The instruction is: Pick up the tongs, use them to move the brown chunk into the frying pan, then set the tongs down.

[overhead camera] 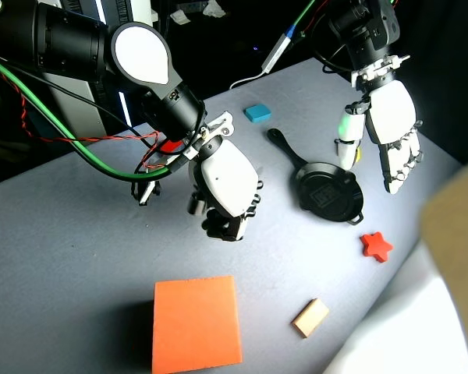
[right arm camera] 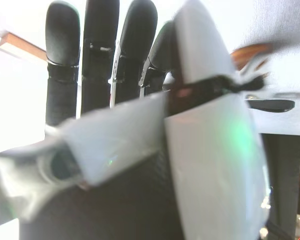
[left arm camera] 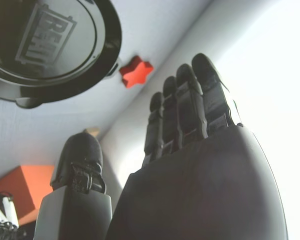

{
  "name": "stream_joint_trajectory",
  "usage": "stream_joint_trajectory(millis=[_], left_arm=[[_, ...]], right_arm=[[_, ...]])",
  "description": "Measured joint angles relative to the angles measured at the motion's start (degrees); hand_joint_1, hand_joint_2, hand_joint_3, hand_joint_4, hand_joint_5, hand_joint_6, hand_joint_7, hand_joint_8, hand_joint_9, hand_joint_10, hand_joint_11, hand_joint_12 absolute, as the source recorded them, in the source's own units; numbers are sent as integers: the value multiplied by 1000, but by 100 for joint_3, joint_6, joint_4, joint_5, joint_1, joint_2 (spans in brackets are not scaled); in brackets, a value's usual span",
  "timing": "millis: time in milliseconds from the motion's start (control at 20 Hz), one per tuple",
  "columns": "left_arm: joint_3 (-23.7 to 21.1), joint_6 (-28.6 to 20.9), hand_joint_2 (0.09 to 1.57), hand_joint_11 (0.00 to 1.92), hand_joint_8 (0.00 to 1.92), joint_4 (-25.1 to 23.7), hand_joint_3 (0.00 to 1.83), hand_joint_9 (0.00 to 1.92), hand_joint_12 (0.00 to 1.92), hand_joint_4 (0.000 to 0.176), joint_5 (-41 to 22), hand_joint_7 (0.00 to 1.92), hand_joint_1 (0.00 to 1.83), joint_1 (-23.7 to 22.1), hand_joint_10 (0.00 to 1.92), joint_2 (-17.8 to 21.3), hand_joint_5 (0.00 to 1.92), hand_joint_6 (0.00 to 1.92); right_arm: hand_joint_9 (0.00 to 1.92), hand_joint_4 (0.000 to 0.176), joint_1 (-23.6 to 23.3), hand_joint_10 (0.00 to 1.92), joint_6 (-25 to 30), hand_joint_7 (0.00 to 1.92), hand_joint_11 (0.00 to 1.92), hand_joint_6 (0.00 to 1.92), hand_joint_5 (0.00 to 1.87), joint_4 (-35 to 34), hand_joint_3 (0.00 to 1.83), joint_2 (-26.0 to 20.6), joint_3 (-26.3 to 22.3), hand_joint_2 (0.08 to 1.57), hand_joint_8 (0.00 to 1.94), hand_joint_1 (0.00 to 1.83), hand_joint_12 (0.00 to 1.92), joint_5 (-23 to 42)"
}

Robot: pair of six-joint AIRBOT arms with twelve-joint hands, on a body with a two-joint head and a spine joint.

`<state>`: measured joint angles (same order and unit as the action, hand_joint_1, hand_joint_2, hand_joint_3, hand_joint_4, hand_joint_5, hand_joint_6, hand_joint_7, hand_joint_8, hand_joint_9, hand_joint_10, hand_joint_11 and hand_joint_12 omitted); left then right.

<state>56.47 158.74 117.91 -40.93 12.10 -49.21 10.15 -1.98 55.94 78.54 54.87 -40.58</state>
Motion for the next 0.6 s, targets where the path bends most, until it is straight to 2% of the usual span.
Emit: stream_joint_trajectory(millis=[50,200,250,400,450,500,550,600], left_arm=[[0,0,1363,0,0,0,4,163,433,18,-2,163,178,0,2,2,117,2],[0,0,1356,0,1,0,0,176,481,23,0,164,169,0,2,2,112,1],[0,0,1354,0,2,0,0,170,478,22,0,166,162,0,0,0,110,3],[0,0,1365,0,3,0,3,152,440,14,-2,146,155,0,3,0,103,3],[0,0,1353,0,5,0,0,172,490,16,0,163,198,0,7,0,126,8],[0,0,1356,0,4,0,0,167,485,21,0,164,159,0,4,0,119,4],[0,0,1359,0,3,0,1,168,477,16,0,166,162,0,3,2,116,1],[0,0,1360,0,1,0,1,166,474,14,0,162,164,0,2,0,117,2]], right_arm=[[1016,0,-26,1153,0,1112,760,1007,900,-15,0,0,0,1089,673,1383,1341,-7],[1031,0,-83,1129,2,1133,771,978,914,4,0,0,4,1081,642,1385,1333,4],[1177,0,-103,609,4,1168,786,1002,953,2,0,0,7,1085,723,1251,1319,2],[1218,0,-105,485,2,1150,770,1023,948,-17,0,0,7,1092,752,1241,1315,2],[1241,0,-105,445,2,1161,783,1016,956,-22,0,0,7,1087,728,1243,1298,4],[1236,0,-105,435,2,1136,760,1039,945,-20,2,0,7,1094,766,1237,1335,4],[1064,0,-103,994,2,1130,748,992,935,-20,4,0,7,1081,666,1355,1357,4],[1021,0,-98,1123,0,1113,745,1005,918,-20,1,0,7,1086,673,1377,1368,4]])
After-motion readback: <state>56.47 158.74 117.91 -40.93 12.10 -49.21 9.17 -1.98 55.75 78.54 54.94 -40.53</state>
